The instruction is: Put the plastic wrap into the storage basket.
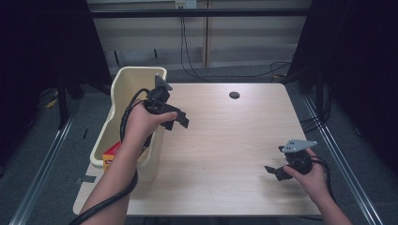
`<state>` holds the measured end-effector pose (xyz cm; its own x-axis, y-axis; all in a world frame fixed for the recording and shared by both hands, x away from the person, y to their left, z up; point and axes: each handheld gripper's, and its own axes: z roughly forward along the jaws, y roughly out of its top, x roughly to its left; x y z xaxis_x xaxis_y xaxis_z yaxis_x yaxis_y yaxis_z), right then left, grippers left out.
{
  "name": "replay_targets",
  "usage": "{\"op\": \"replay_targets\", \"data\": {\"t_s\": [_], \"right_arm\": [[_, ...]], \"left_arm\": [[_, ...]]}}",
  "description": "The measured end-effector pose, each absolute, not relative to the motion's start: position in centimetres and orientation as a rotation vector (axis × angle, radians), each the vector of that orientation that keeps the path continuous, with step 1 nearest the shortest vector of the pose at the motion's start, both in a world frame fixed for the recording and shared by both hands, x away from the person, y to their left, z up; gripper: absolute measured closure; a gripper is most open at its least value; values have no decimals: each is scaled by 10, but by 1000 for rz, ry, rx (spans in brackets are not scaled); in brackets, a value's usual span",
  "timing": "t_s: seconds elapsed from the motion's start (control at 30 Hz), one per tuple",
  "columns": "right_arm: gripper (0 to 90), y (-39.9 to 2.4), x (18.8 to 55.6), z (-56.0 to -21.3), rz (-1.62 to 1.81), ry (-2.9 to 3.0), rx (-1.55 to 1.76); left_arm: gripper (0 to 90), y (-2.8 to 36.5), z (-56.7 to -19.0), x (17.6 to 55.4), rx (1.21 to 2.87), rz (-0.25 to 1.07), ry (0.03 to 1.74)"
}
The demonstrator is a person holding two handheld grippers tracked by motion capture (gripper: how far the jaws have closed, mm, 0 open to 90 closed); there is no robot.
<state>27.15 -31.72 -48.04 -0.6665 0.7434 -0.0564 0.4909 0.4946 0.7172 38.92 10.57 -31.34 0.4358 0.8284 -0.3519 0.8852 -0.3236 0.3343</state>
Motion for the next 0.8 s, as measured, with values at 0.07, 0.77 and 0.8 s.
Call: {"op": "replay_targets", "data": {"t_s": [0.07, 0.77, 0.8], "right_arm": [[34, -317, 271, -480, 974, 2382, 1033], [34, -318, 271, -480, 975, 2384, 1032], [35, -318, 271, -480, 975, 2384, 1032]], "left_arm": [[149, 103, -316, 388, 2226, -162, 1430], [147, 83, -344, 380, 2261, -211, 1346], [146, 82, -346, 379, 2257, -212, 1342]]}}
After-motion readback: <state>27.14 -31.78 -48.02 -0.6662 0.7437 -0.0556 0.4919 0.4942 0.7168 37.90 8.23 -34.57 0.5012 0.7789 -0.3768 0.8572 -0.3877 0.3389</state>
